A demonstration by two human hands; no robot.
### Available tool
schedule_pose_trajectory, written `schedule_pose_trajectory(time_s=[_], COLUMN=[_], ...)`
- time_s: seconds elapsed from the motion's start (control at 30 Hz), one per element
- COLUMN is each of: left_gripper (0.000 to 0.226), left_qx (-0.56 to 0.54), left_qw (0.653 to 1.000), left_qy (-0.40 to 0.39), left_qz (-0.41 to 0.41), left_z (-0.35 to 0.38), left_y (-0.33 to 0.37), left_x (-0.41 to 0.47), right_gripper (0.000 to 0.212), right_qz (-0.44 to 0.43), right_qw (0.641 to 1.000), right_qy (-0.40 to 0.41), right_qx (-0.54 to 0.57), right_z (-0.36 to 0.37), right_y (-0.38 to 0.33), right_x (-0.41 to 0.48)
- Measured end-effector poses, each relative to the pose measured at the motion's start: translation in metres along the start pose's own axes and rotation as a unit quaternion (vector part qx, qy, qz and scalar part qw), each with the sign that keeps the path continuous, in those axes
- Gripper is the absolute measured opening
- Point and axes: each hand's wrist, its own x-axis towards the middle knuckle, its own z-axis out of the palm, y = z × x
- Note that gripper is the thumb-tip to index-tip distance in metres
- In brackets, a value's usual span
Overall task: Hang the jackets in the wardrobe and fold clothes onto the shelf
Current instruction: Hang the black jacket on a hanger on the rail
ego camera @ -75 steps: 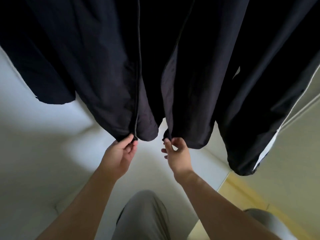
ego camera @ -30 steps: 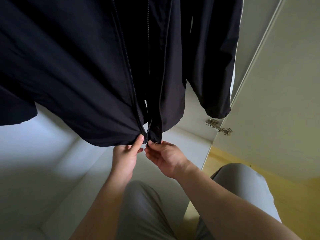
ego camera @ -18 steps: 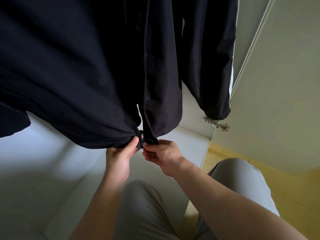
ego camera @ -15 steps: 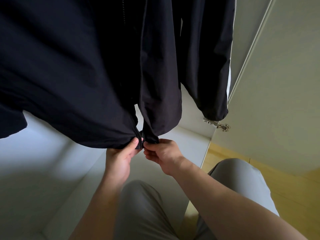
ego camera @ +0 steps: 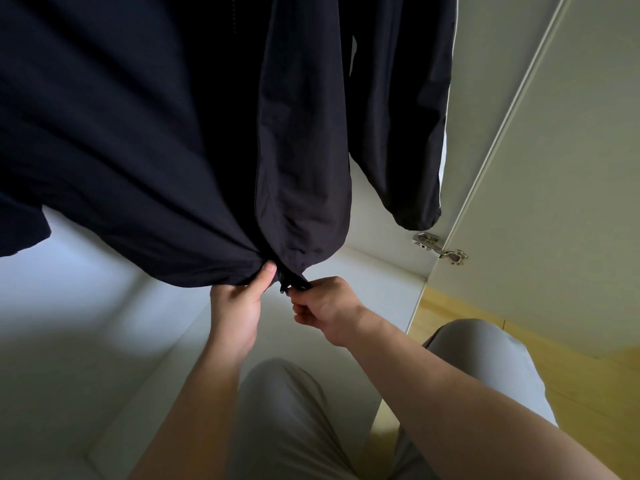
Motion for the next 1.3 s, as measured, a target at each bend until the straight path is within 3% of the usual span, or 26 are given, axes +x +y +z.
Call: schedule_pose_trajectory(time_s=[0.07,0.13,0.2,0.27,0.4,0.53,0.67,0.9,1.03,1.17,1.3], left_gripper=[0.039,0.016,0.032,0.04,0.017,0.003,0.005,0.034,0.021,0.014,0.02], left_qx=[-0.015,0.011,0.044,0.06,0.046,0.005,-0.029,0.007,0.014,0.019,0.03], left_qw=[0.999,0.998,0.995,0.993,0.99,0.992,0.989,0.977,0.974,0.973,0.976], left_qy=[0.024,0.06,0.087,0.101,0.127,0.11,0.109,0.203,0.218,0.219,0.211], left_qz=[-0.023,-0.028,-0.02,-0.024,-0.044,-0.069,-0.092,-0.067,-0.065,-0.065,-0.049], left_z=[-0.001,-0.006,-0.01,-0.014,-0.022,-0.026,-0.024,-0.021,-0.014,-0.012,-0.012], left_y=[0.002,0.001,-0.002,-0.004,-0.003,0.003,0.008,0.002,0.006,0.004,0.004], left_x=[0.0,0.002,0.001,-0.001,-0.003,-0.002,-0.003,-0.005,-0.007,-0.006,-0.007], right_gripper=[0.018,0.015,0.006,0.011,0.009,0.007,0.003,0.017,0.018,0.005,0.005], right_qz=[0.02,0.044,0.066,0.079,0.101,0.111,0.11,0.116,0.121,0.12,0.115], right_qw=[1.0,0.997,0.99,0.983,0.976,0.975,0.976,0.976,0.973,0.972,0.972], right_qy=[-0.007,-0.026,-0.053,-0.077,-0.12,-0.094,-0.059,-0.039,-0.04,-0.046,-0.032], right_qx=[0.016,0.06,0.117,0.144,0.151,0.166,0.179,0.182,0.19,0.199,0.203], right_z=[0.001,0.002,0.002,0.003,0.012,0.024,0.031,0.036,0.039,0.044,0.047], right_y=[-0.002,-0.004,-0.004,-0.003,-0.005,-0.01,-0.011,-0.005,-0.004,-0.004,-0.006], right_x=[0.001,0.002,0.001,0.001,-0.003,-0.005,-0.004,-0.002,-0.001,-0.003,-0.002])
